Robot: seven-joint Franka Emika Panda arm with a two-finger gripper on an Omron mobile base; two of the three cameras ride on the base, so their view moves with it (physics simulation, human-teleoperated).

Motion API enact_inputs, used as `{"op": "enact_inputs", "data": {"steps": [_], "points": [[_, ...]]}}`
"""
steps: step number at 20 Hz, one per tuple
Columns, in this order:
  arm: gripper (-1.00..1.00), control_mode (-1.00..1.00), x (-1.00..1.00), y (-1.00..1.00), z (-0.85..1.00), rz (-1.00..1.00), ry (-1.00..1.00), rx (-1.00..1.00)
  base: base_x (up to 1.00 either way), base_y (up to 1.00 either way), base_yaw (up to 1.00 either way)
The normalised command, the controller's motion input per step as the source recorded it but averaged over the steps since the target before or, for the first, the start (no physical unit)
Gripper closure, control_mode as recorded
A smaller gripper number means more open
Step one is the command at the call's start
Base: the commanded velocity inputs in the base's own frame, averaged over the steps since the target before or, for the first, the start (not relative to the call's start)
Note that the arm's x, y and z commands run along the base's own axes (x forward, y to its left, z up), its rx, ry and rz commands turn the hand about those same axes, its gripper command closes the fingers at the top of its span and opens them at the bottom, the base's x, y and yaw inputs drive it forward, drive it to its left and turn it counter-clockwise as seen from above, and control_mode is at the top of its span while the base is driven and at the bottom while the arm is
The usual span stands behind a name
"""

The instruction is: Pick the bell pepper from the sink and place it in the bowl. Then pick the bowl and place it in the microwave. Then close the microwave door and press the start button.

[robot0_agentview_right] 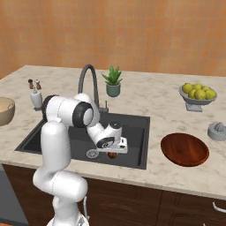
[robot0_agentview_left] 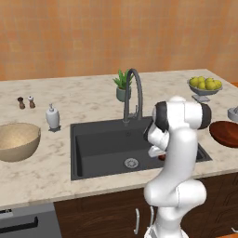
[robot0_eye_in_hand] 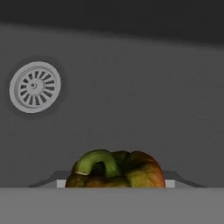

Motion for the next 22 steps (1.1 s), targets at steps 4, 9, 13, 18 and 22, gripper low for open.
{"op": "enact_inputs", "data": {"steps": [4,9,13,18,22], "points": [[1.00,-1.00,-0.38,-0.49,1.00,-0.07,-0.08,0.00,0.00,0.00,0.00],[1.00,-1.00,-0.41,-0.32,1.00,-0.01,-0.07,0.00,0.00,0.00,0.00],[1.00,-1.00,-0.35,-0.50,1.00,-0.05,-0.01,0.00,0.00,0.00,0.00],[1.00,-1.00,-0.23,-0.66,1.00,-0.11,0.00,0.02,0.00,0.00,0.00],[1.00,-1.00,-0.19,-0.59,0.69,-0.12,0.00,0.00,0.00,0.00,0.00]]}}
